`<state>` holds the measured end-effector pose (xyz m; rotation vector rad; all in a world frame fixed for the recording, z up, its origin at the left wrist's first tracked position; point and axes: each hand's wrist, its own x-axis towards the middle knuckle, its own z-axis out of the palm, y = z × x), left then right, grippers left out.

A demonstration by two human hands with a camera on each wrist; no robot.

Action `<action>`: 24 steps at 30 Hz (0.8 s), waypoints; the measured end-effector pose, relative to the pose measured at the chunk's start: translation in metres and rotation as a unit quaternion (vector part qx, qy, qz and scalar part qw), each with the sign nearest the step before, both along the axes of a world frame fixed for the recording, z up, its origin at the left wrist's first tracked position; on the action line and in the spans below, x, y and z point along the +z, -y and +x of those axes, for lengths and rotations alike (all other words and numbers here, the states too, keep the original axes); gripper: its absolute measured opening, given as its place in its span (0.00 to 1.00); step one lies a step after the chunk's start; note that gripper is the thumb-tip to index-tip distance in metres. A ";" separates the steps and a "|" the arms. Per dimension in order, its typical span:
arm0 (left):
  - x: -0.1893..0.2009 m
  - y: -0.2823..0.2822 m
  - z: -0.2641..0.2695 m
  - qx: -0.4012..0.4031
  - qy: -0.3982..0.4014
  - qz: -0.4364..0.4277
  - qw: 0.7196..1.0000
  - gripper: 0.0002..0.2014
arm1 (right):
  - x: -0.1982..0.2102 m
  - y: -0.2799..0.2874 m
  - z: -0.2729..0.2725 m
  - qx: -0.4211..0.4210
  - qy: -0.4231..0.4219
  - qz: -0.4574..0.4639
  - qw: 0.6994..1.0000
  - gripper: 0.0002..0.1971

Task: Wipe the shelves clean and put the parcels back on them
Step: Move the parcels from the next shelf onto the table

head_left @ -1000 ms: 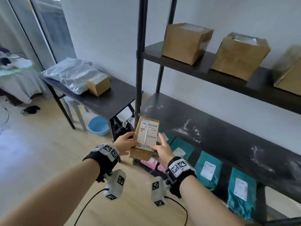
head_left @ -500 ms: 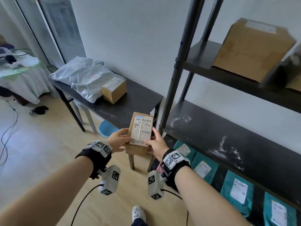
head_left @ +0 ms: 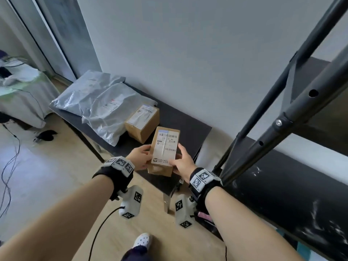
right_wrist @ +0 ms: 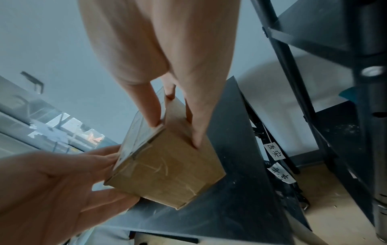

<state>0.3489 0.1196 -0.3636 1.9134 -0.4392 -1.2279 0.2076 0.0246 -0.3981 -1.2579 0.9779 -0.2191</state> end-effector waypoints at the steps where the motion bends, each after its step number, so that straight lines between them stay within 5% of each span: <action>1: -0.004 0.009 0.013 -0.009 -0.006 -0.002 1.000 0.21 | -0.002 0.006 0.011 -0.007 -0.005 0.000 1.000 0.41; 11: -0.033 0.076 0.095 -0.154 0.037 0.018 0.987 0.28 | -0.011 0.038 0.087 -0.114 -0.049 0.020 0.992 0.45; 17: -0.029 0.095 0.103 -0.217 0.149 0.035 0.964 0.24 | -0.008 0.043 0.098 -0.132 -0.069 -0.008 0.989 0.45; 24: -0.023 0.097 0.108 -0.262 0.190 0.068 0.944 0.27 | 0.000 0.034 0.101 -0.134 -0.084 -0.033 0.987 0.42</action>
